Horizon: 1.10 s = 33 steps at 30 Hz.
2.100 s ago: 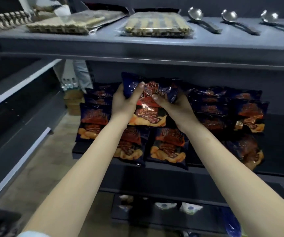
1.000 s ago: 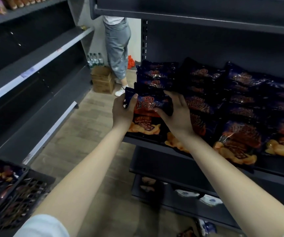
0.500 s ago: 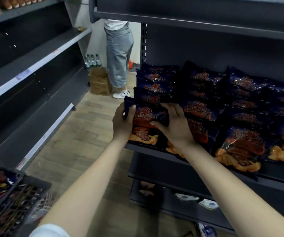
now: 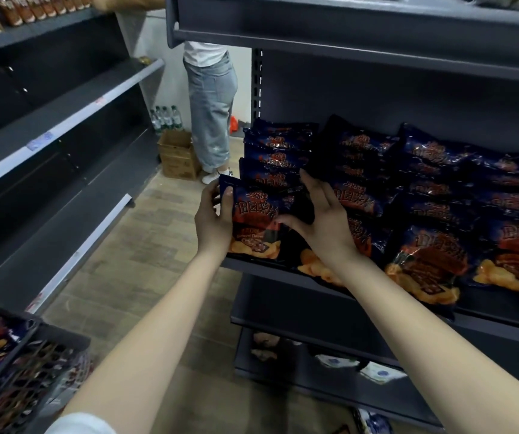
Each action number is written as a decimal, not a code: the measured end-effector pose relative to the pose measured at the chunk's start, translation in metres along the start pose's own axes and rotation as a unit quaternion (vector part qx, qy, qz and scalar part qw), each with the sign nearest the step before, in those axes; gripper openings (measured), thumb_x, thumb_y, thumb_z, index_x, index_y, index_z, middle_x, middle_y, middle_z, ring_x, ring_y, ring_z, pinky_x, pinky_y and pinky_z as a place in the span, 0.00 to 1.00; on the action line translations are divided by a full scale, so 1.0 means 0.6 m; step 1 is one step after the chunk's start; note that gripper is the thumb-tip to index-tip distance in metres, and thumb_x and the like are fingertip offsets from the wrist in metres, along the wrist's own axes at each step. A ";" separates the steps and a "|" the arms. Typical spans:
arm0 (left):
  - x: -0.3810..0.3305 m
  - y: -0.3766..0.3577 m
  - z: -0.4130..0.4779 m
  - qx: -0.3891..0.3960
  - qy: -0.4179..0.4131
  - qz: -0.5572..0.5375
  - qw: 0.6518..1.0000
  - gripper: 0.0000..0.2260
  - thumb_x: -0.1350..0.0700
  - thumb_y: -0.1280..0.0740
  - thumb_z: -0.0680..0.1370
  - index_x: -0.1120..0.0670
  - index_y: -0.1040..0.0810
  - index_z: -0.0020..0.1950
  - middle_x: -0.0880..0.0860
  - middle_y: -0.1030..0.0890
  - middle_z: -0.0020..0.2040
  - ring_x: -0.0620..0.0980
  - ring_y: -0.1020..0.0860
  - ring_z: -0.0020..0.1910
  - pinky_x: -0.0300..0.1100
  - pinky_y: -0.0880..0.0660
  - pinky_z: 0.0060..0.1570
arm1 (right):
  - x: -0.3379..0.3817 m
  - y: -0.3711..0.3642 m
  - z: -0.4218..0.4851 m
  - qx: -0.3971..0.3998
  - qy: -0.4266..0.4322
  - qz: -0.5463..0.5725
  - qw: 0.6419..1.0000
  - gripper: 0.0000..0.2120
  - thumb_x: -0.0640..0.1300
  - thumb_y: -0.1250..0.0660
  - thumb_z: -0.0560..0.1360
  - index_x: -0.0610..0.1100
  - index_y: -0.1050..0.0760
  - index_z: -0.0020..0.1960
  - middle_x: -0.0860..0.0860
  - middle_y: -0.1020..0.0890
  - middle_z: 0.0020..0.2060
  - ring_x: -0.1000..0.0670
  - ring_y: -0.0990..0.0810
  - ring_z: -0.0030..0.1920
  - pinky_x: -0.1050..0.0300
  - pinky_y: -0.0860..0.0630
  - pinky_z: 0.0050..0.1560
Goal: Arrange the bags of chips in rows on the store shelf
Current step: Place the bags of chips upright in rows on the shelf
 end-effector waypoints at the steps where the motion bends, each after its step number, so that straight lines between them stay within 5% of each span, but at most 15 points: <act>1: -0.002 0.003 -0.003 -0.010 -0.002 0.002 1.000 0.16 0.49 0.41 0.80 0.53 0.30 0.66 0.48 0.23 0.57 0.46 0.25 0.57 0.42 0.26 0.58 | 0.003 0.010 0.003 -0.013 0.006 0.006 1.000 0.38 0.60 0.33 0.69 0.37 0.35 0.70 0.40 0.26 0.61 0.44 0.26 0.63 0.59 0.30 0.64; 4: -0.019 0.011 -0.030 -0.048 -0.047 0.060 0.996 0.20 0.48 0.42 0.80 0.55 0.33 0.70 0.54 0.28 0.67 0.51 0.32 0.66 0.52 0.34 0.66 | 0.010 0.056 0.003 -0.067 0.019 0.001 0.998 0.32 0.55 0.31 0.70 0.38 0.32 0.68 0.41 0.25 0.60 0.49 0.28 0.62 0.71 0.37 0.65; 6: -0.052 0.004 -0.071 -0.053 -0.153 0.145 0.976 0.21 0.50 0.41 0.78 0.56 0.33 0.69 0.57 0.31 0.68 0.54 0.35 0.68 0.52 0.37 0.68 | 0.006 0.090 -0.015 -0.102 0.019 -0.017 0.994 0.28 0.52 0.31 0.72 0.39 0.30 0.67 0.43 0.25 0.60 0.51 0.29 0.63 0.72 0.37 0.65; 10: -0.074 -0.071 -0.160 0.068 -0.353 0.311 0.880 0.21 0.50 0.38 0.76 0.53 0.34 0.68 0.56 0.35 0.71 0.57 0.38 0.71 0.59 0.44 0.71 | -0.026 0.120 -0.080 -0.089 -0.005 -0.083 0.993 0.29 0.57 0.34 0.71 0.42 0.29 0.67 0.44 0.27 0.63 0.47 0.30 0.64 0.51 0.30 0.65; 14: -0.029 -0.121 -0.173 0.129 -0.340 0.481 0.798 0.30 0.38 0.45 0.76 0.50 0.41 0.74 0.55 0.44 0.76 0.61 0.47 0.74 0.66 0.51 0.66 | -0.058 0.095 -0.136 0.007 -0.011 -0.179 0.984 0.34 0.64 0.38 0.70 0.47 0.33 0.70 0.43 0.34 0.71 0.41 0.38 0.71 0.34 0.42 0.69; 20: 0.006 -0.126 -0.166 0.154 -0.327 0.499 0.787 0.28 0.37 0.53 0.79 0.49 0.39 0.74 0.54 0.48 0.77 0.62 0.51 0.74 0.65 0.53 0.67 | -0.087 0.072 -0.156 0.048 -0.004 -0.223 0.974 0.35 0.63 0.37 0.69 0.50 0.36 0.72 0.44 0.40 0.74 0.43 0.48 0.75 0.35 0.49 0.72; 28: 0.011 -0.125 -0.163 0.152 -0.321 0.479 0.803 0.26 0.39 0.48 0.78 0.47 0.40 0.74 0.56 0.52 0.77 0.60 0.52 0.75 0.61 0.55 0.69 | -0.112 0.074 -0.148 0.034 0.024 -0.223 0.974 0.38 0.55 0.27 0.66 0.50 0.37 0.72 0.45 0.41 0.75 0.43 0.49 0.75 0.34 0.51 0.71; 33: 0.010 -0.125 -0.161 0.162 -0.316 0.470 0.808 0.26 0.40 0.48 0.78 0.48 0.40 0.74 0.55 0.52 0.77 0.58 0.54 0.75 0.59 0.56 0.70 | -0.124 0.074 -0.135 0.047 0.028 -0.199 0.979 0.35 0.54 0.31 0.68 0.52 0.39 0.72 0.46 0.43 0.75 0.44 0.51 0.76 0.36 0.55 0.70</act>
Point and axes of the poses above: each hand's wrist, its own z-axis towards the middle knuckle, its own y-axis out of the back of the hand, x = y × z, the point moved 5 cm from there along z, towards the middle knuckle
